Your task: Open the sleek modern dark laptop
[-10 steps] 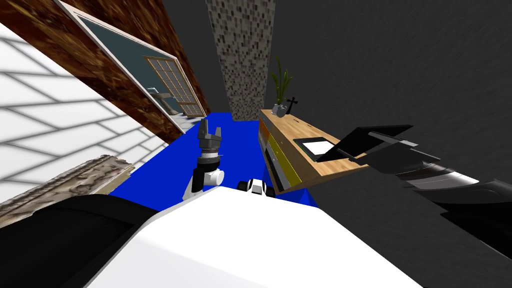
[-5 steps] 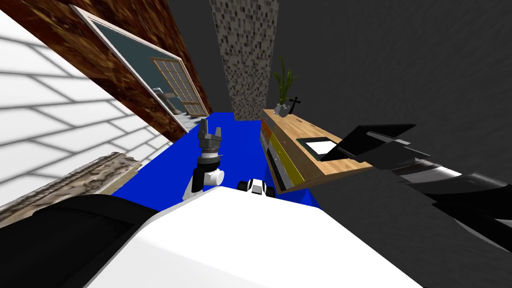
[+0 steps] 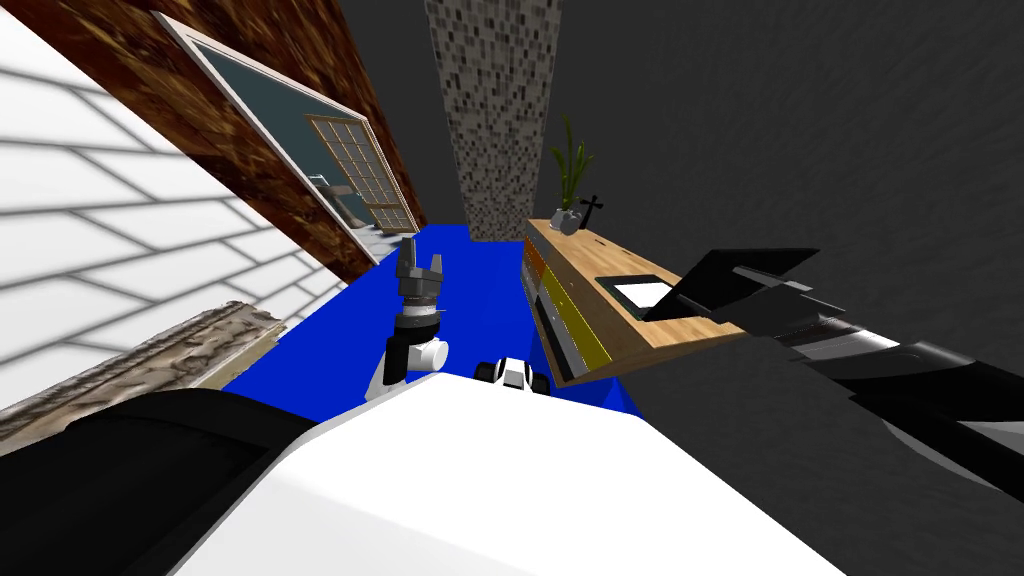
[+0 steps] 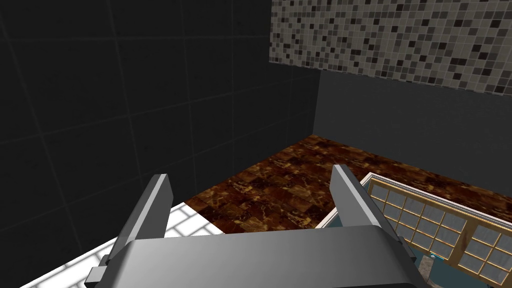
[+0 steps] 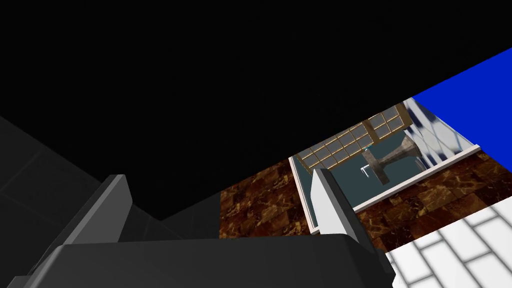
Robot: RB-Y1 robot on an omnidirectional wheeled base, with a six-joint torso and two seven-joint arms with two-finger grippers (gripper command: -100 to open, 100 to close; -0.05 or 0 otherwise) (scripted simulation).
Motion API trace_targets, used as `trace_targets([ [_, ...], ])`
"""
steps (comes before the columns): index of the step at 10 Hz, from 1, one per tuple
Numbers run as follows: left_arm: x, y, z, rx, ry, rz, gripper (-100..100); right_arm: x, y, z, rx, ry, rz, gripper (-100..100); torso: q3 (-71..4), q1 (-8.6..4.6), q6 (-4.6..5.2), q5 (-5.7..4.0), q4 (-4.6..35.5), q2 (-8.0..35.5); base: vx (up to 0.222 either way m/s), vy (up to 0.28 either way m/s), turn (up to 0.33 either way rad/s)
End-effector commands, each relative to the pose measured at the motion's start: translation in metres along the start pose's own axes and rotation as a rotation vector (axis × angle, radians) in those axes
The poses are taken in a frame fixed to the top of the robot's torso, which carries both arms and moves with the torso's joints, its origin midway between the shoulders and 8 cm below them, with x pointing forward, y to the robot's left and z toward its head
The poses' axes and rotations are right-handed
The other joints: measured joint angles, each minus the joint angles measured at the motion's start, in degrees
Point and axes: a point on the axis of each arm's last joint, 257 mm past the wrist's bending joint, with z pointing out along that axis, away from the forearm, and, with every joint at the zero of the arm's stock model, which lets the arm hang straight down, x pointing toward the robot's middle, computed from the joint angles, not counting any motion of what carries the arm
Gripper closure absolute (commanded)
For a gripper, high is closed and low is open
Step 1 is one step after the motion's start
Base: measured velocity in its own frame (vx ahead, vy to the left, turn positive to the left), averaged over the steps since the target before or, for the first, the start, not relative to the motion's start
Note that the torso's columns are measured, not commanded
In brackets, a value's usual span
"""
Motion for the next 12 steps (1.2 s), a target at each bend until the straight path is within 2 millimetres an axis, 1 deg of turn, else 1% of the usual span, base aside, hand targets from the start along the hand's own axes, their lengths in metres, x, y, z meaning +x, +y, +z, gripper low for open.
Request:
trace_targets([
  [1,0.000,0.000,0.000,0.000,0.000,0.000,0,-0.001,0.009,0.017,-0.057,-0.050,-0.007,-100,0.12,0.32,-0.06,0.09,0.05,0.22,-0.082,0.092,0.068],
  [2,0.000,0.000,0.000,0.000,0.000,0.000,0,0.003,-0.002,0.018,-0.032,-0.047,-0.007,-100,0.17,0.39,0.03,0.13,0.09,0.25,-0.035,0.059,-0.021],
  [4,0.000,0.000,0.000,0.000,0.000,0.000,0,0.032,-0.013,0.008,-0.002,0.010,0.016,-100,-0.02,-0.06,0.01,-0.01,-0.01,-0.04,-0.004,0.012,-0.006],
  [5,0.000,0.000,0.000,0.000,0.000,0.000,0,0.035,-0.014,0.006,0.001,0.016,0.019,-100,-0.04,-0.12,0.01,-0.04,-0.02,-0.06,0.004,-0.009,0.000],
  [6,0.000,0.000,0.000,0.000,0.000,0.000,0,0.024,-0.008,0.022,-0.053,-0.035,-0.011,-100,-0.01,-0.05,0.00,-0.02,-0.01,-0.02,-0.070,0.084,0.127],
  [7,0.000,0.000,0.000,0.000,0.000,0.000,0,0.031,-0.008,0.024,-0.052,-0.033,0.001,-100,0.11,0.36,-0.07,0.10,0.05,0.20,-0.077,0.102,0.070],
  [8,0.000,0.000,0.000,0.000,0.000,0.000,0,0.036,-0.019,0.024,-0.029,-0.027,0.002,-100,0.16,0.38,0.02,0.14,0.08,0.23,-0.034,0.048,-0.018],
  [10,0.000,0.000,0.000,0.000,0.000,0.000,0,0.059,-0.027,0.015,-0.004,0.021,0.022,-100,0.00,-0.13,0.02,-0.04,0.00,-0.02,-0.003,-0.002,-0.009],
  [11,0.000,0.000,0.000,0.000,0.000,0.000,0,0.062,-0.027,0.014,-0.002,0.026,0.024,-100,-0.03,-0.14,0.00,-0.06,-0.02,-0.06,0.006,-0.014,0.003],
  [12,0.000,0.000,0.000,0.000,0.000,0.000,0,0.049,-0.025,0.026,-0.049,-0.020,-0.013,-100,-0.01,-0.02,0.00,-0.01,-0.01,-0.02,-0.048,0.068,0.109],
])
